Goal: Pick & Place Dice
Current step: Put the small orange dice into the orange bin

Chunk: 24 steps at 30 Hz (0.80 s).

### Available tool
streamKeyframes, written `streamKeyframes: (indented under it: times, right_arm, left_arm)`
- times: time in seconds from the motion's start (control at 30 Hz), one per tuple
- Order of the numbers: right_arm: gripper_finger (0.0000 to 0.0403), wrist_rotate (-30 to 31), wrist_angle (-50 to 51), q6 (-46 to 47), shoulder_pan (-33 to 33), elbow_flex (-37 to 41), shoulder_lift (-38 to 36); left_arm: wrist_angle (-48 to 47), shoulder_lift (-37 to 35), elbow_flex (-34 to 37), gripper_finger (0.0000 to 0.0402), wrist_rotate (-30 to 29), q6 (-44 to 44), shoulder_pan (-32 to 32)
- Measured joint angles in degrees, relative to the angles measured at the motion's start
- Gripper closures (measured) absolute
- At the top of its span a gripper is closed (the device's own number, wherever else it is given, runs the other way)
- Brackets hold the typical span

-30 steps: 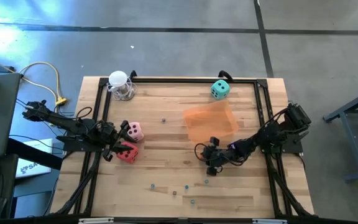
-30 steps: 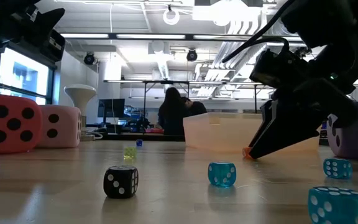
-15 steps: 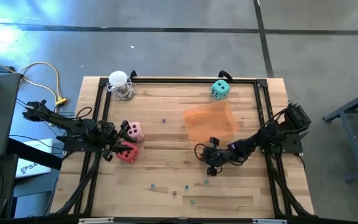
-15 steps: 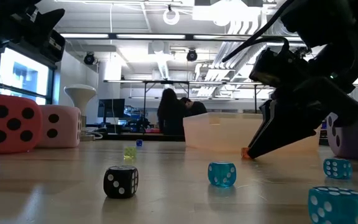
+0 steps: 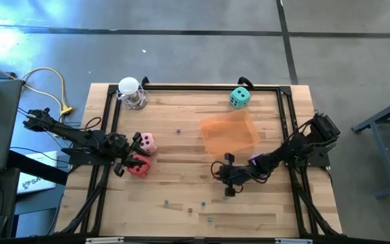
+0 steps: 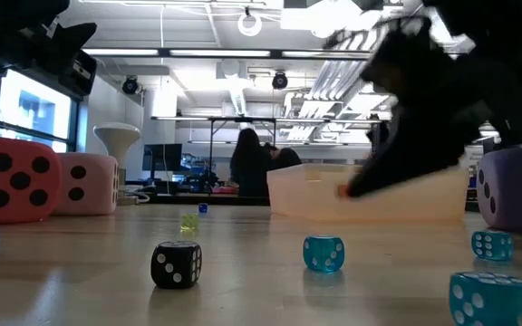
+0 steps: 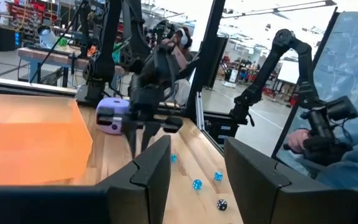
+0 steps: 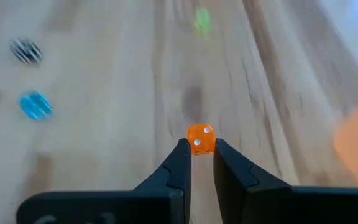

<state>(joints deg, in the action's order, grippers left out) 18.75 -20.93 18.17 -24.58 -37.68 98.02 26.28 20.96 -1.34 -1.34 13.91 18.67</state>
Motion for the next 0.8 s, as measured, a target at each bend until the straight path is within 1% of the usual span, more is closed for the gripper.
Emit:
streamKeyframes:
  times: [0.17, 0.33, 0.47, 0.57, 0.67, 0.8]
  right_arm:
    - [0.0372, 2.21, 3.73, -6.42, 0.02, -4.52, -3.01]
    - [0.0371, 10.92, 11.41, -9.9, 2.71, -8.25, -6.25]
    - [0.0372, 15.63, 16.34, -9.02, 7.74, -9.46, -7.28]
    - [0.0372, 15.2, 17.75, -8.55, 11.91, -9.65, -7.26]
    - [0.0368, 13.0, 18.68, -5.99, 15.77, -9.65, -6.88]
    - [0.034, 12.82, 19.38, -5.34, 18.04, -9.63, -6.75]
  left_arm:
    - [2.95, 0.96, 0.0, 0.0257, 0.0, -0.17, -0.02]
    - [4.7, 1.52, 0.02, 0.0257, -0.02, -0.39, -0.02]
    - [4.71, 1.76, 0.0, 0.0257, 0.0, -0.4, -0.02]
    - [4.68, 1.82, 0.02, 0.0257, -0.02, -0.42, -0.02]
    - [4.69, 1.82, 0.01, 0.0257, 0.0, -0.43, -0.02]
    - [4.68, 1.82, 0.02, 0.0257, -0.01, -0.44, -0.02]
